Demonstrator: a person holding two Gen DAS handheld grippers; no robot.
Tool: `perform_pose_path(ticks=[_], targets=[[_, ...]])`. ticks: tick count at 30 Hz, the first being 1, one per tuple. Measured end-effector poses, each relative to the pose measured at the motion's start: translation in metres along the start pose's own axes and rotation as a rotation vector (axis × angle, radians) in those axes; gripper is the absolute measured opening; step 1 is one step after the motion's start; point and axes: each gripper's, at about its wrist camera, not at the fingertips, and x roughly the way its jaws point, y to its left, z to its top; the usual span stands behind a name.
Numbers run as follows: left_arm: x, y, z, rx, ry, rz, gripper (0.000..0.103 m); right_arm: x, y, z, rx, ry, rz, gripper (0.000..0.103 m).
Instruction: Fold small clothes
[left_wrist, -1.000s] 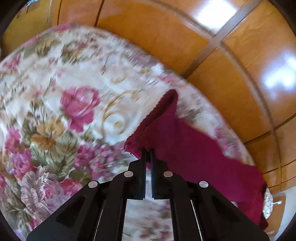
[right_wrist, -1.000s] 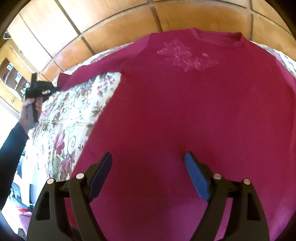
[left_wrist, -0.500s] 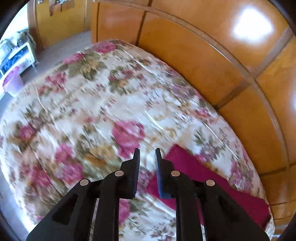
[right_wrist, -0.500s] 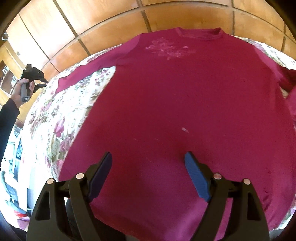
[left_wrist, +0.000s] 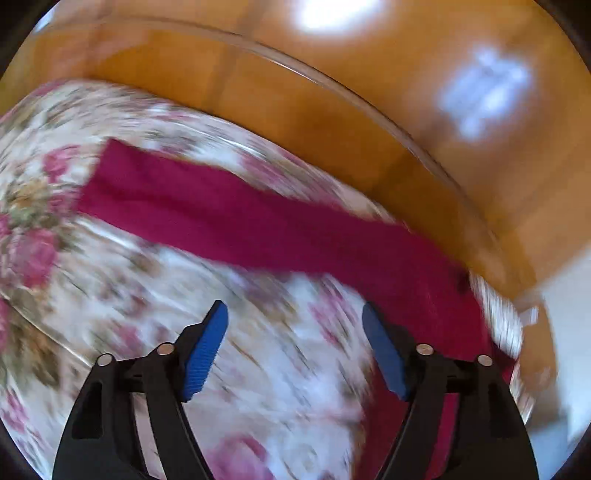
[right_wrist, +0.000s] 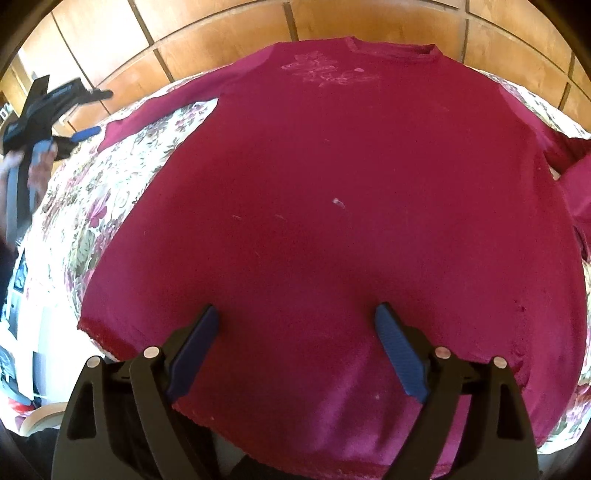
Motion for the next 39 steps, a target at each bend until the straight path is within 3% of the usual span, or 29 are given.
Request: perform_pose_path(ticks=[4,7,12,20,24,26,30,32,34,36,39], targets=[[0.003,-0.059,-0.049,0.187,0.002,-0.066,0.071,-0.018,-0.011,-0.005,0.053,-0.045,0.016,0.087],[0.014,-0.083,-0.079,0.189,0.017,-0.141,0.071,-0.037,-0.021,-0.005,0.074,-0.109,-0.006,0.086],[0.031,-0.119,-0.118,0.196,0.072,-0.188,0.071,-0.072,-0.065,-0.003,0.157,-0.219,-0.113,0.082],[0.052,-0.136,-0.148,0.336,0.086,-0.087,0.071,-0.103,-0.178,0.002,0.414,-0.320,-0.264,0.076],[0.065,-0.129,-0.152,0.327,0.120,-0.054,0.071,-0.101,-0.237,0.006,0.617,-0.349,-0.311,0.069],[0.068,-0.128,-0.155,0.346,0.119,-0.041,0.071,-0.096,-0.242,0.015,0.562,-0.353,-0.364,0.069],[0.072,-0.133,-0.160,0.395,0.117,0.000,0.074,-0.061,-0.244,0.034,0.454,-0.262,-0.351,0.069],[0.074,-0.135,-0.161,0.405,0.118,0.008,0.076,-0.038,-0.244,0.041,0.397,-0.192,-0.347,0.052],[0.077,-0.138,-0.162,0.415,0.118,0.020,0.079,-0.027,-0.241,0.047,0.326,-0.158,-0.417,0.016],[0.079,-0.139,-0.162,0.419,0.119,0.030,0.080,-0.042,-0.247,0.053,0.352,-0.187,-0.384,0.013],[0.081,-0.141,-0.162,0.420,0.124,0.036,0.081,-0.088,-0.272,0.061,0.456,-0.316,-0.325,0.013]])
